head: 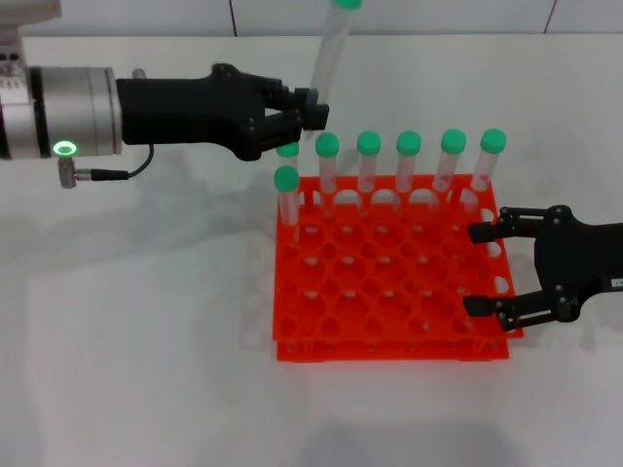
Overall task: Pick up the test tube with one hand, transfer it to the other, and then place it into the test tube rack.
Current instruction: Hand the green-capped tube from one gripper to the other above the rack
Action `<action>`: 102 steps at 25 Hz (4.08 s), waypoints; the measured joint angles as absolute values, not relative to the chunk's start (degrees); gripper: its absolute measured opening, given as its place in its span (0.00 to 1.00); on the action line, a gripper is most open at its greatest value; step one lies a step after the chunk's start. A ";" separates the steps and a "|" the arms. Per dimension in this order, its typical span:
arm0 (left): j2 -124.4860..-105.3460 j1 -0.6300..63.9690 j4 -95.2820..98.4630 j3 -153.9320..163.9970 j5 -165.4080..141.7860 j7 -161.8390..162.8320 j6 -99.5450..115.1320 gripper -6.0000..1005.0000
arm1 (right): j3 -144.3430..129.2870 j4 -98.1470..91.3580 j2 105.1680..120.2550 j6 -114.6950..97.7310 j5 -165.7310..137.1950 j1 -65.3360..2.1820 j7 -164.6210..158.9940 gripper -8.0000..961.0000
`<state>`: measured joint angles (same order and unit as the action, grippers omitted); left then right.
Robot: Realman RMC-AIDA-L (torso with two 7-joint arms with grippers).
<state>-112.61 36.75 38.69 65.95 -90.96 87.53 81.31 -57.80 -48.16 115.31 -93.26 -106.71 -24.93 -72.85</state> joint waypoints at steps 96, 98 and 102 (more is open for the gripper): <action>-118.17 43.37 37.08 66.56 -105.91 80.56 77.82 0.30 | -53.50 -2.97 116.19 -95.10 -69.64 -35.58 -48.16 0.80; -118.21 43.40 37.09 66.60 -105.91 80.56 77.81 0.31 | -53.50 -2.32 116.19 -95.29 -69.12 -35.65 -47.62 0.80; -118.26 43.46 37.09 66.62 -105.91 80.57 77.81 0.31 | -53.75 -1.14 116.19 -95.63 -68.81 -36.12 -46.24 0.79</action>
